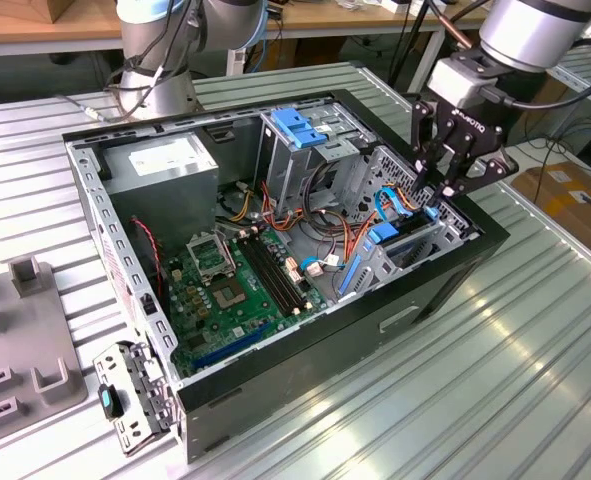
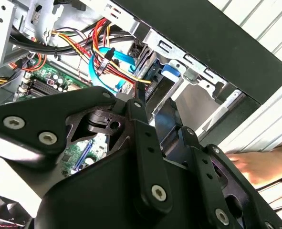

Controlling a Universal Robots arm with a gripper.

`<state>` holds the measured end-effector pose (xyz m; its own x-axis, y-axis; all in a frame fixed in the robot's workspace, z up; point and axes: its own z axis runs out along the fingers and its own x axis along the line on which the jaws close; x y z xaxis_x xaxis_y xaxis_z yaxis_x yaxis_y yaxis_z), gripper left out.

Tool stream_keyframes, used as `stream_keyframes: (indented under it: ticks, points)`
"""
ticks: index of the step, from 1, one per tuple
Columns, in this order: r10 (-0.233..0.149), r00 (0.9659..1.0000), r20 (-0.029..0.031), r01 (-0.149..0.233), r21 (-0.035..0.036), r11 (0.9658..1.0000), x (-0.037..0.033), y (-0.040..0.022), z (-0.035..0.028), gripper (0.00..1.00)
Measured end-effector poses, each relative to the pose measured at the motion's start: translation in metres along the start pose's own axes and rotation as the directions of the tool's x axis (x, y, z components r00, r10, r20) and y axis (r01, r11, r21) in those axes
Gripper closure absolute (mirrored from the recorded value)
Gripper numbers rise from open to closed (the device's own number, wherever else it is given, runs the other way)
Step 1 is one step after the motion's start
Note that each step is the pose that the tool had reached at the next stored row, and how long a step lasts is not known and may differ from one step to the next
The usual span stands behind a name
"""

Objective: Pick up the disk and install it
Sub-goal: 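Insert the second disk wire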

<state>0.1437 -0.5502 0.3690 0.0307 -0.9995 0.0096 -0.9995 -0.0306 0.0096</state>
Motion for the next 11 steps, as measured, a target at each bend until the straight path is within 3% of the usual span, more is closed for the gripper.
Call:
stream_keyframes:
  ticks: [5, 11]
  points:
    - [0.0, 1.0, -0.0003, 0.0, 0.0056, 1.0, -0.0002, 0.0063, 0.0, 0.64]
    - [0.0, 1.0, -0.0004, 0.0, 0.0057, 1.0, -0.0003, 0.0123, 0.0, 0.64]
